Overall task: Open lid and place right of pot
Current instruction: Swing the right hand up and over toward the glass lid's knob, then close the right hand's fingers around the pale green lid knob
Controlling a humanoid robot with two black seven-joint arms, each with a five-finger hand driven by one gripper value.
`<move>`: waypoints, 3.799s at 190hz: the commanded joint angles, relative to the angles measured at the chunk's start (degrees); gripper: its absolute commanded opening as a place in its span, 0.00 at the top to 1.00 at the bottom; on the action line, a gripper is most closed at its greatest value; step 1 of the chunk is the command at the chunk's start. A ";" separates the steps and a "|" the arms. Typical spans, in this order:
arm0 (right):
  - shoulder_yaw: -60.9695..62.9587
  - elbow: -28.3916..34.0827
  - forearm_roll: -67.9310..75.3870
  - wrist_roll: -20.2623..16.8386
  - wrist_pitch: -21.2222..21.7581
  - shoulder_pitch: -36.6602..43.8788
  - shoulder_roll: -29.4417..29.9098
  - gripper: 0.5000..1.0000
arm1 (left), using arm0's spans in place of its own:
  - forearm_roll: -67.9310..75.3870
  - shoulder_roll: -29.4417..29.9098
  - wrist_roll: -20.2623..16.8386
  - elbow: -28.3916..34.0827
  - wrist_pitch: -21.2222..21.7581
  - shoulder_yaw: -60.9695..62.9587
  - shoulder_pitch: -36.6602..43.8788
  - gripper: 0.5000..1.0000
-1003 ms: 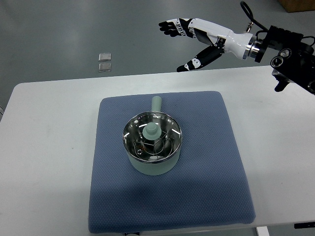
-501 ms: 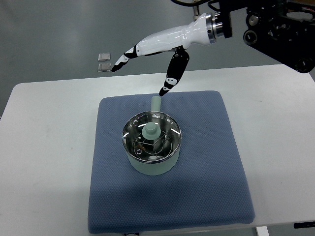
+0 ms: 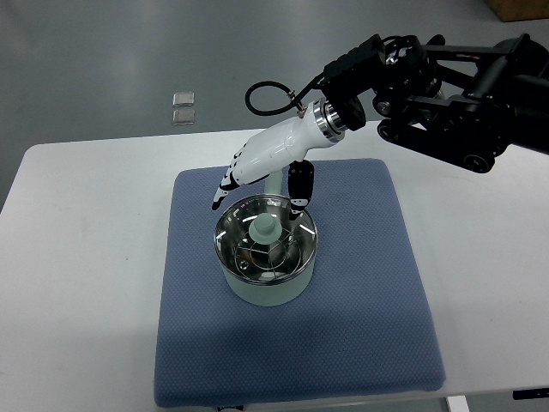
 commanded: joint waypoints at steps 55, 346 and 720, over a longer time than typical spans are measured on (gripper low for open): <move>-1.17 0.25 -2.13 0.00 -3.07 -1.52 -0.76 0.17 | 0.00 0.00 0.01 0.00 0.01 0.00 0.00 0.00; -2.92 5.70 -8.37 0.00 -12.82 -5.39 -5.33 0.34 | 0.00 0.00 0.01 0.00 0.01 0.00 0.00 0.00; -1.87 5.79 -7.22 0.00 -11.94 -3.19 -3.75 1.00 | 0.00 0.00 0.01 0.00 0.01 -0.08 0.00 0.00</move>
